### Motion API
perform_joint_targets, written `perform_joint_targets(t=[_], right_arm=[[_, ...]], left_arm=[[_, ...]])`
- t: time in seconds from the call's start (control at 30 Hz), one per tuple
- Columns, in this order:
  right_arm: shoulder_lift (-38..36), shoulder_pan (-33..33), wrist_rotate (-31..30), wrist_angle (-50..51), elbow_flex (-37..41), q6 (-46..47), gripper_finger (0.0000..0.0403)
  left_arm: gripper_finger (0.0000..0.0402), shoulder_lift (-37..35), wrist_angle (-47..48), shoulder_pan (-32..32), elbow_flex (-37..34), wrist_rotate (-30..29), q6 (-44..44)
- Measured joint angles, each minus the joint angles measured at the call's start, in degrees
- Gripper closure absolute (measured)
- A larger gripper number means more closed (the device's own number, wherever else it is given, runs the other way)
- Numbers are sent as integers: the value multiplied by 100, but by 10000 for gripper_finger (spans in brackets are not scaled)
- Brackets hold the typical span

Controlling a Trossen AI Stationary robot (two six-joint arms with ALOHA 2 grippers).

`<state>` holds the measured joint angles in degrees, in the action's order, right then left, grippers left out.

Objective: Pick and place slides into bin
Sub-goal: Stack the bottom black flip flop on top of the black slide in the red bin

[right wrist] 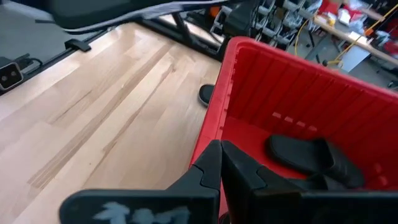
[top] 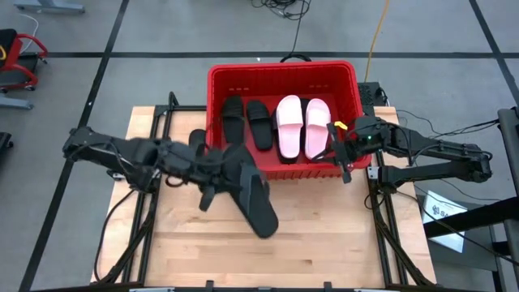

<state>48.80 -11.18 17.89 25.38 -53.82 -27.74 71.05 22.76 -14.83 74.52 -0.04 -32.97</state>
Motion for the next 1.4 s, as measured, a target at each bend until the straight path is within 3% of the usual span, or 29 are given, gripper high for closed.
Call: perform_joint_targets(t=[0.3, 0.73, 0.97, 1.17, 1.4], right_arm=[[0, 0, -2, -120, 0, -188, 403], [0, 2, -199, -206, 0, -366, 403], [0, -2, -618, -209, 0, -451, 403], [0, -2, -620, -214, 0, -468, 403], [0, -2, -968, -251, 0, -460, 403]], left_arm=[[401, -6, 1362, 1116, 1124, 210, 1355], [401, 94, 1767, 3139, 1323, 871, 2982], [401, 389, 1945, 4188, 1324, 2044, 3919], [401, 900, 2879, 4670, 1323, 2621, 4634], [401, 1510, 3298, 4820, 1323, 3052, 5409]])
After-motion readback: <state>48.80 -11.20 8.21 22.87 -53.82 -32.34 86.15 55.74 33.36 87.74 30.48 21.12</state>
